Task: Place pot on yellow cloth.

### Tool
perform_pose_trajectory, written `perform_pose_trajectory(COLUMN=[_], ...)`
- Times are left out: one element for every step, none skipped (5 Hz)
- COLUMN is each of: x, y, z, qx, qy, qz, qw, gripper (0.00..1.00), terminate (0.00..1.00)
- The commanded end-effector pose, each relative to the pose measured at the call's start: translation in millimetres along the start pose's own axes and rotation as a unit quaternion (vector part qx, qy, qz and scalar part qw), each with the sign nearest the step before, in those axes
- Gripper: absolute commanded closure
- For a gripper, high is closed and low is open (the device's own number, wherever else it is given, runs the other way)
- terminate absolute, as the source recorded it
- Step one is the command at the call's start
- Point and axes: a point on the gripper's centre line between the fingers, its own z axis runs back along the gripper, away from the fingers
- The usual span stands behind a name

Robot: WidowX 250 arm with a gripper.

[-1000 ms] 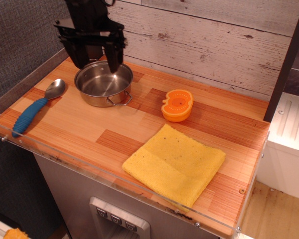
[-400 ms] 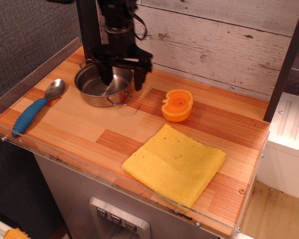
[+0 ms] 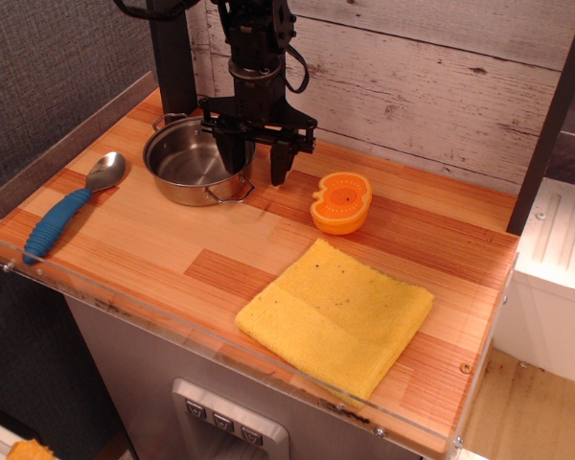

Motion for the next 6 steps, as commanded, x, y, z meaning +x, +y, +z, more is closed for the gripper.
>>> perform_pose_trajectory(x=[8.2, 10.0, 9.1, -5.1, -32.5, -66.3], y=[7.7, 11.4, 9.8, -15.5, -56.6, -95.2], z=[24.3, 43.2, 76.0, 106.9, 118.6, 119.1], qx=[-0.006, -0.013, -0.019, -0.035, -0.061, -0.08], qy=[-0.03, -0.05, -0.079, -0.095, -0.083, -0.066], qz=[-0.001, 0.002, 0.003, -0.027, -0.079, -0.102], qw=[0.9995, 0.9987, 0.9967, 0.9945, 0.9914, 0.9894], gripper=[1.0, 1.0, 1.0, 1.0, 1.0, 1.0], terminate=[0.0, 0.0, 0.0, 0.0, 0.0, 0.0])
